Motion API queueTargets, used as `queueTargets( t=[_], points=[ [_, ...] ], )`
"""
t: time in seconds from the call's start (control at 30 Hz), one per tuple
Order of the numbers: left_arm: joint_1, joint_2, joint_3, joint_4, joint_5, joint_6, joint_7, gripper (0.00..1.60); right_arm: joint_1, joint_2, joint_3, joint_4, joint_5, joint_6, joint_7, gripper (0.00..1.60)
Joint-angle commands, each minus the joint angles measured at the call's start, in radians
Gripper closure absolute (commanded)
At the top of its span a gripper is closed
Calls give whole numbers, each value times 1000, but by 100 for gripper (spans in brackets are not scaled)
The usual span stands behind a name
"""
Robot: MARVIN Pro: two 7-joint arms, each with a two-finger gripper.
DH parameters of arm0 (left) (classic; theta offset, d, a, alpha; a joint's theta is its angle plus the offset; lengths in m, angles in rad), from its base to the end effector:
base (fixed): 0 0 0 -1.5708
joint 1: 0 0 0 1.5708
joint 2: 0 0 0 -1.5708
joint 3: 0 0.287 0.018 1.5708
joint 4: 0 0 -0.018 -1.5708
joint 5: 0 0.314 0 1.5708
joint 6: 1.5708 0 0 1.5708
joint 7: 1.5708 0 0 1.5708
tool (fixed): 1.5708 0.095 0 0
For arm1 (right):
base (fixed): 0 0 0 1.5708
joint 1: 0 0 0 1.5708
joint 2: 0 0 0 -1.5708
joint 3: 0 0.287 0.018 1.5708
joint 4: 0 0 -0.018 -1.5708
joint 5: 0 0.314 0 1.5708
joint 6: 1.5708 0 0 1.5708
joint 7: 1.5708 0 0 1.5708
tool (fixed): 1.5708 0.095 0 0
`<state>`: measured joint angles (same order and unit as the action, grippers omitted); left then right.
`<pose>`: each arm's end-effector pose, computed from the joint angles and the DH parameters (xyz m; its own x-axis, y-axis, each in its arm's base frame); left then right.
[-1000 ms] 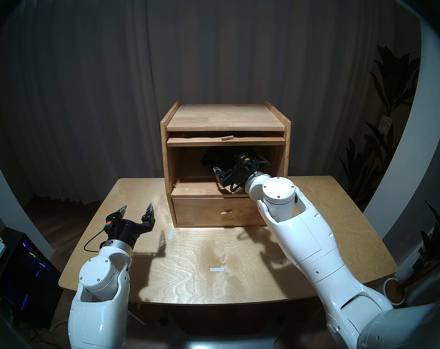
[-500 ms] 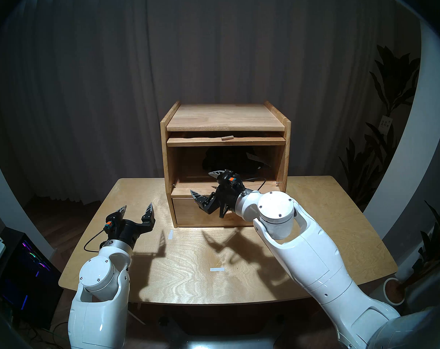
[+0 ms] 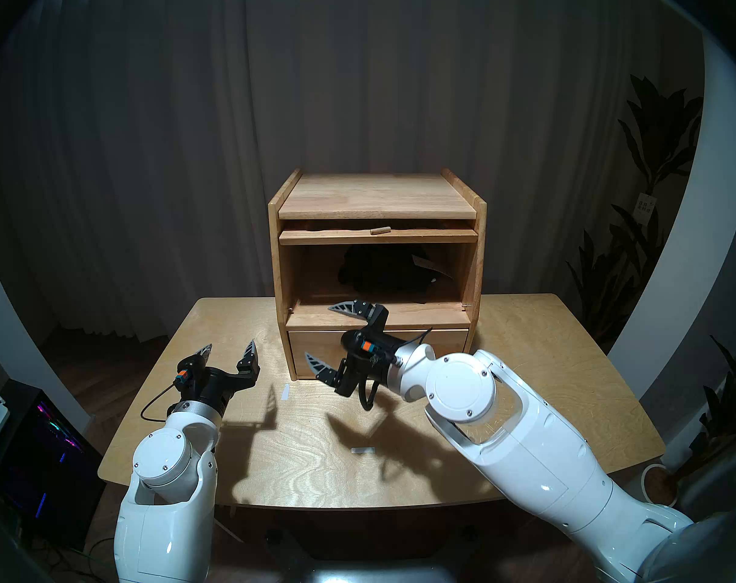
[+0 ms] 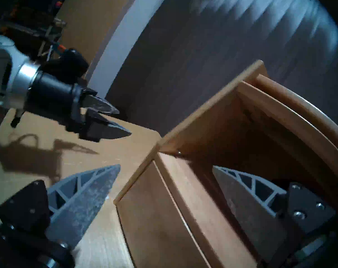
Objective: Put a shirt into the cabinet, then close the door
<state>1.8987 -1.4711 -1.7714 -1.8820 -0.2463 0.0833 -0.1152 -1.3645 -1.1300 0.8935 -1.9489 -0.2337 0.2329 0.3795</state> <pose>0.3293 0.0881 -0.2979 0.0624 0.0998 0.9930 0.0428 -0.9943 0.0973 0.3500 0.1736 -0.2161 -0.4119 0.4940 0.7657 0.6902 -0.3795 0.6161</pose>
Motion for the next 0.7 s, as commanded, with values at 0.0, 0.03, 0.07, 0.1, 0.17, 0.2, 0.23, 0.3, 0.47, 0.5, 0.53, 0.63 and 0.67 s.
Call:
queueTargets(
  t=[0.0, 0.03, 0.07, 0.1, 0.17, 0.2, 0.23, 0.3, 0.47, 0.5, 0.53, 0.63, 0.67],
  points=[
    [-9, 2, -1, -12, 0, -4, -1, 0, -12, 91, 41, -110, -72, -40, -47, 0],
    [-9, 2, -1, -12, 0, -4, -1, 0, -11, 96, 49, -127, -79, -43, -53, 0],
    [-9, 2, -1, -10, 0, -4, -1, 0, -2, 95, 59, -134, -86, -49, -62, 0],
    [-9, 2, -1, -9, 0, -4, -1, 0, -1, 103, 71, -164, -96, -50, -69, 0],
    [-9, 2, -1, -7, 0, -4, -1, 0, 12, 108, 97, -180, -111, -56, -88, 0],
    [-9, 2, -1, -6, 0, -4, -1, 0, 19, 111, 108, -171, -119, -60, -95, 0],
    [-9, 2, -1, -5, 0, -4, -1, 0, 23, 114, 122, -195, -126, -61, -105, 0],
    [-9, 2, -1, -3, 0, -4, -1, 0, 33, 120, 145, -214, -141, -67, -120, 0],
    [-9, 2, 0, 2, 0, -4, -1, 0, 45, 151, 215, -283, -184, -61, -160, 0],
    [-9, 2, 0, 3, 0, -4, -1, 0, 46, 158, 233, -306, -193, -60, -171, 0],
    [-9, 2, 0, 4, 0, -4, -1, 0, 49, 164, 250, -305, -202, -58, -180, 0],
    [-10, 2, 0, 7, 0, -4, -1, 0, 44, 187, 304, -356, -227, -44, -204, 0],
    [-10, 2, 0, 8, 0, -4, -1, 0, 40, 195, 323, -370, -234, -41, -213, 0]
  ],
)
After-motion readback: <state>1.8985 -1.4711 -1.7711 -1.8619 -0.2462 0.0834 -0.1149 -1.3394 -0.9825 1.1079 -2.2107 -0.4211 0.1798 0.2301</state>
